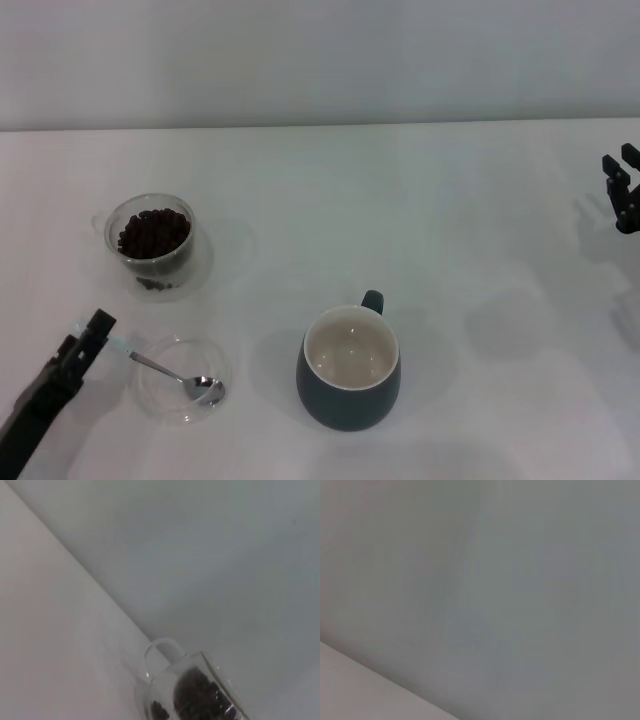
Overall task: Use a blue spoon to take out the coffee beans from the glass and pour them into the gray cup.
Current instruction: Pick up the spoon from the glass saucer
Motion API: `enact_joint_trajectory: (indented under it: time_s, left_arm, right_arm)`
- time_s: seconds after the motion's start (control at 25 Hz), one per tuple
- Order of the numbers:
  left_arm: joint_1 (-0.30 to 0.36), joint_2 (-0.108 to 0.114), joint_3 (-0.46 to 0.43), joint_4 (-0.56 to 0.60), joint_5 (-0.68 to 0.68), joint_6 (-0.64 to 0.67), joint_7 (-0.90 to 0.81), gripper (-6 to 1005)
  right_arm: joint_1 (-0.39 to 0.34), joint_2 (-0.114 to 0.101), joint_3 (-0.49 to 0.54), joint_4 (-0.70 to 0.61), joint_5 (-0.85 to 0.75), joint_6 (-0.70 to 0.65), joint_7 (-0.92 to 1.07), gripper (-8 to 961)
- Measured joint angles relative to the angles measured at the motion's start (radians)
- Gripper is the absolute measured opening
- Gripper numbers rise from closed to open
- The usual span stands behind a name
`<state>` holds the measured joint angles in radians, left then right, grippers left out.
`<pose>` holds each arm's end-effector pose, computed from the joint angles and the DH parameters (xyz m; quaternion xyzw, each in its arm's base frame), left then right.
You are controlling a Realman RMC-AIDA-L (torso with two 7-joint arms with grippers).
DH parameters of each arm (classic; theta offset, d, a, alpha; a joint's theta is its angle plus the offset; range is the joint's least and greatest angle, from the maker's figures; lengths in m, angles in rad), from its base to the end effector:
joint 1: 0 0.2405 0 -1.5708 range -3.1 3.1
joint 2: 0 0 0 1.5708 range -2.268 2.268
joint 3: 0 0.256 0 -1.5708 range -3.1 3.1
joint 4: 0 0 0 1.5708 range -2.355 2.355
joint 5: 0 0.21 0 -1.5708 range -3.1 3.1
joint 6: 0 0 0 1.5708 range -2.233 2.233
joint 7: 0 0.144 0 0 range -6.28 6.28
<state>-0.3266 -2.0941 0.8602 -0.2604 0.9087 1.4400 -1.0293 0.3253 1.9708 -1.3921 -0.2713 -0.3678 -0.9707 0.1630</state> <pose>-0.3477 0.2160 -0.0685 -0.5940 -0.5636 -0.4660 0.3352 0.3785 0.3277 0.0346 -0.7801 0.1365 0.1376 0.5949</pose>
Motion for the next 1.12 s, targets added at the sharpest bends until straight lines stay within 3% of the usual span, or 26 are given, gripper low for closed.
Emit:
enact_joint_trajectory:
  time_s: [0.4,0.64,1.12]
  left_arm:
    - [-0.027,0.009,0.005,0.076,0.075,-0.061,-0.211,878]
    - [-0.029,0.010,0.005,0.085,0.096,-0.087,-0.239,870]
    - [-0.043,0.013,0.060,0.181,0.136,-0.158,-0.356,829]
  right_arm:
    - [0.002,0.012,0.005,0.009,0.002,-0.004,-0.015,224]
    - [0.011,0.026,0.026,0.023,0.002,-0.004,-0.051,225]
    - [0.014,0.026,0.027,0.035,0.003,-0.006,-0.052,227]
